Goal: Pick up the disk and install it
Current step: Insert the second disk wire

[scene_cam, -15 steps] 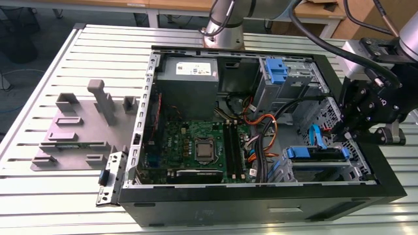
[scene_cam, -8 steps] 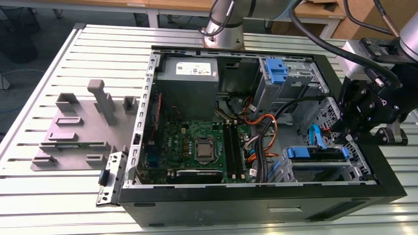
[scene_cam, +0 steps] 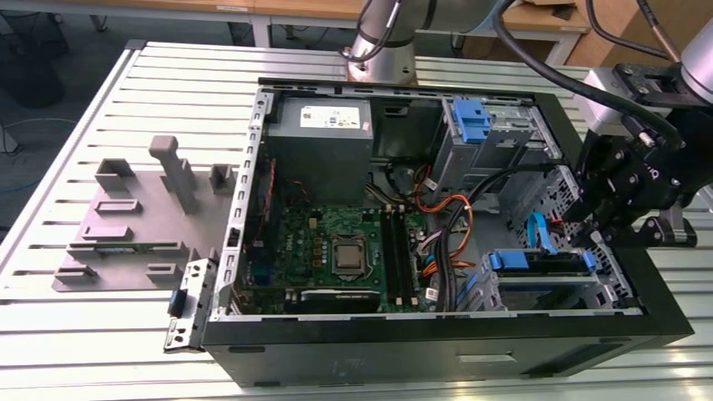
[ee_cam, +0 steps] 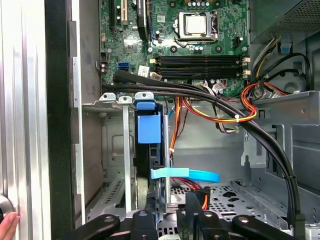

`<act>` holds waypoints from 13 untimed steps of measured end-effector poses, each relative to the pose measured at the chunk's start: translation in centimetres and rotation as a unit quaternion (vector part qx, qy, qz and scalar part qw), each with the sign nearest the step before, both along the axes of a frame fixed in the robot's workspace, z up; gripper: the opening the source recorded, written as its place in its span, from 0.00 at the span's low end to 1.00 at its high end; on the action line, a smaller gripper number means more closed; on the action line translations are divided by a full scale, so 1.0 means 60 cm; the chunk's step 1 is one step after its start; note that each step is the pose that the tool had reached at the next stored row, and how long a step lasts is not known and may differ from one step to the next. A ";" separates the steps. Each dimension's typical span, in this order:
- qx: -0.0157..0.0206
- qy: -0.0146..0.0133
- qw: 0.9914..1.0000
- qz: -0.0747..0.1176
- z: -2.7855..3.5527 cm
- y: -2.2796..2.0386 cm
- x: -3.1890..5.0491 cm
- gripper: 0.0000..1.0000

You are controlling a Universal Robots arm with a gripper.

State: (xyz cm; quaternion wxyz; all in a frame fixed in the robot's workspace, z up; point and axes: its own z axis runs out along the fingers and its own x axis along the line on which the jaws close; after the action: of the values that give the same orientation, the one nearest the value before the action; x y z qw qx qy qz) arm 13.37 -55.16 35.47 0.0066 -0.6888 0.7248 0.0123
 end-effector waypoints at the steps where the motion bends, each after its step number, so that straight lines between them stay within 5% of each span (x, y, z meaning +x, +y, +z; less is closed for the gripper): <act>1: 0.000 0.000 1.000 0.000 0.000 0.0006 0.000 0.37; 13: 0.000 0.000 1.000 0.000 -0.001 0.0046 0.013 0.37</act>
State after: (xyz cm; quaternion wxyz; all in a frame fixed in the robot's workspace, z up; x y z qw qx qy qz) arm 14.12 -54.89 35.41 0.0066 -0.6888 0.7248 0.0123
